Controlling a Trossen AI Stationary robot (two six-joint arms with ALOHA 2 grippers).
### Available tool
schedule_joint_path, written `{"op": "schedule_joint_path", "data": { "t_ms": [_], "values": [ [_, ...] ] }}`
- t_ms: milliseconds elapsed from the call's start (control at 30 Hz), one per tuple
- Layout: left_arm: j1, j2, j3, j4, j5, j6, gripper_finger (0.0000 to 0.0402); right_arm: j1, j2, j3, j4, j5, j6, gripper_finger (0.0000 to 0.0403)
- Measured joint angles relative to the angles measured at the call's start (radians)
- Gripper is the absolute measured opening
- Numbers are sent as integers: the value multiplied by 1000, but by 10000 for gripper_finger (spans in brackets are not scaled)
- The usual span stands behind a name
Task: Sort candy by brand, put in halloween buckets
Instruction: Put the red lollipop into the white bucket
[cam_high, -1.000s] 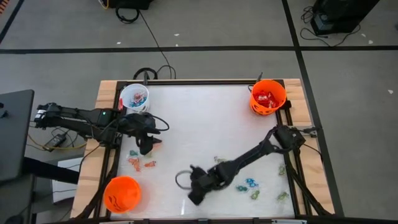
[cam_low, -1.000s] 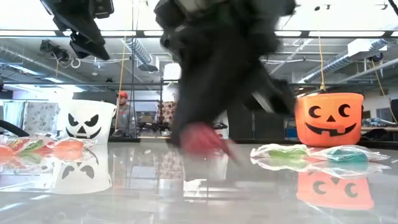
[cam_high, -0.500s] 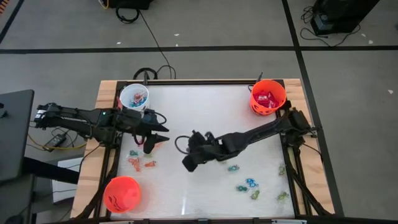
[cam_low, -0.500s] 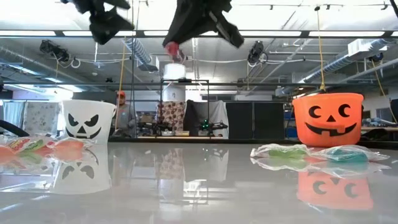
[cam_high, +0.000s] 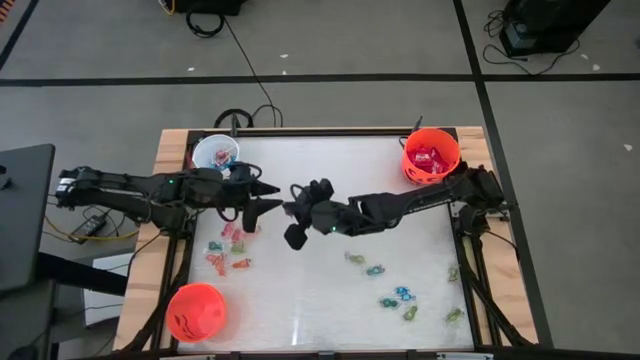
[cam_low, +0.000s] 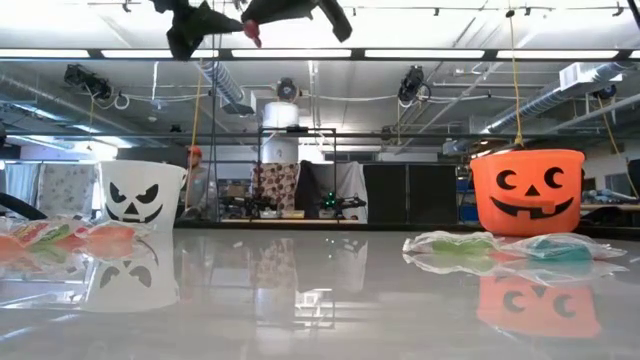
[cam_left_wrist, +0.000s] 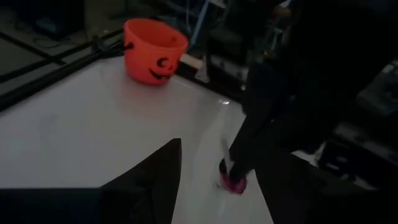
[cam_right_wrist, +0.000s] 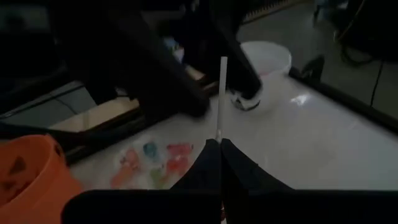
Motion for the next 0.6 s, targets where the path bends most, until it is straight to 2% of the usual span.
{"op": "schedule_joint_path", "data": {
  "t_ms": [200,500,600],
  "values": [
    [27,1,-1,4,-2,0,164,-17,0,0,36,-6,-68,0],
    [38,-1,-1,46,0,41,19,-23,0,0,41,-16,-89,1],
    [40,-1,0,45,1,51,11,-30,0,0,41,-28,-88,8]
  ]
}}
